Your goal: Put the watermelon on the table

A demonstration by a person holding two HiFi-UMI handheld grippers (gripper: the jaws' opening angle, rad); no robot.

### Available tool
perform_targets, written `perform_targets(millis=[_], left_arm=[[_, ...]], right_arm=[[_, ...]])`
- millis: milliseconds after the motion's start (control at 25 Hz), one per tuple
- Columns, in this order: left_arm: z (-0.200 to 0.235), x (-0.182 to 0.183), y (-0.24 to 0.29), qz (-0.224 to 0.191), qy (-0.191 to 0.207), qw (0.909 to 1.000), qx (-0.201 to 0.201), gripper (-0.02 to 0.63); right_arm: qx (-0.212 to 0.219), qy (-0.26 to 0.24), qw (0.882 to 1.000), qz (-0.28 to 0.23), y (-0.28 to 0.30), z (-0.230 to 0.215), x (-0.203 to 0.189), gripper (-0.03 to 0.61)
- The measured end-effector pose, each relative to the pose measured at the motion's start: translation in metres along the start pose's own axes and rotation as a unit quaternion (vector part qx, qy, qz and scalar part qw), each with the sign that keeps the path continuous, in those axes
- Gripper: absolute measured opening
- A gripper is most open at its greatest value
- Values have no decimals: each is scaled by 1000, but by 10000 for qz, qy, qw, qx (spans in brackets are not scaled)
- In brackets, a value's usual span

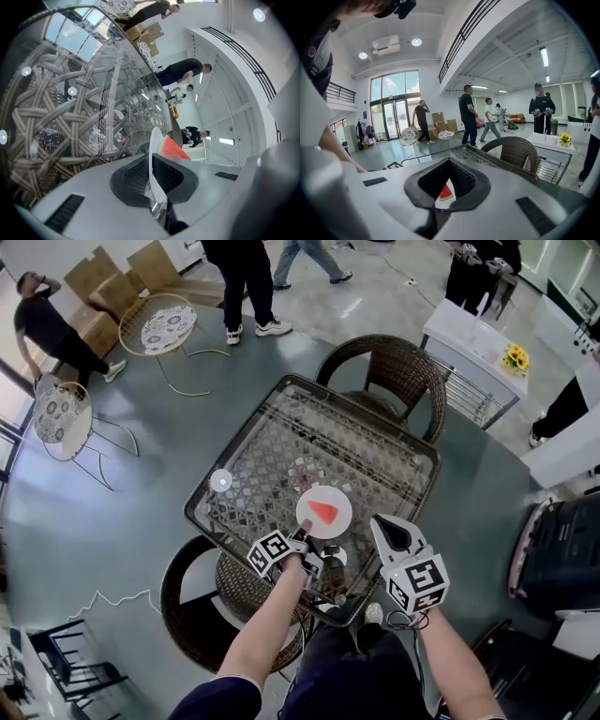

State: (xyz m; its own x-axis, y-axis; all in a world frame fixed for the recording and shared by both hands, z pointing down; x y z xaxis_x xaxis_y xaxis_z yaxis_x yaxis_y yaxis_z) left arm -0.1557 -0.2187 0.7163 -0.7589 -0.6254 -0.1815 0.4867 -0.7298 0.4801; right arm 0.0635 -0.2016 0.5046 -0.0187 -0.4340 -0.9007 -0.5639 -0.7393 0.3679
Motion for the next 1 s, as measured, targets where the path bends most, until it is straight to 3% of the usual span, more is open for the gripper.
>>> perform_targets(millis=[440,800,1000], left_arm=[[-1,0,-1,-50,453,9973,575,18],[-4,4,-2,-65,1025,9888,1078,44],[-4,7,-6,-108,1151,9862,1186,52]], right_arm=[[-8,30,10000,0,-1,0,0,2],[-9,45,10000,6,-1,1,0,2],[-39,76,10000,6,-2,1,0,2]])
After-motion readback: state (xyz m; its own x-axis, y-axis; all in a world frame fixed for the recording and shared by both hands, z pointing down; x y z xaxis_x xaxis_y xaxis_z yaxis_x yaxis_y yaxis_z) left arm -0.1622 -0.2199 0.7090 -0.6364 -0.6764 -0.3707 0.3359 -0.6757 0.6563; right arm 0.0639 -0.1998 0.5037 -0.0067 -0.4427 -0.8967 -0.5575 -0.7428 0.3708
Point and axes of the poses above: the fingertips, and each gripper's own axes: y forward along the fingers, z to its left, x out of its top, the point moved 6 cm from there along -y, backward along the fingers, and after that the axes turned 6 degrees about y, right-handed, at the moved point
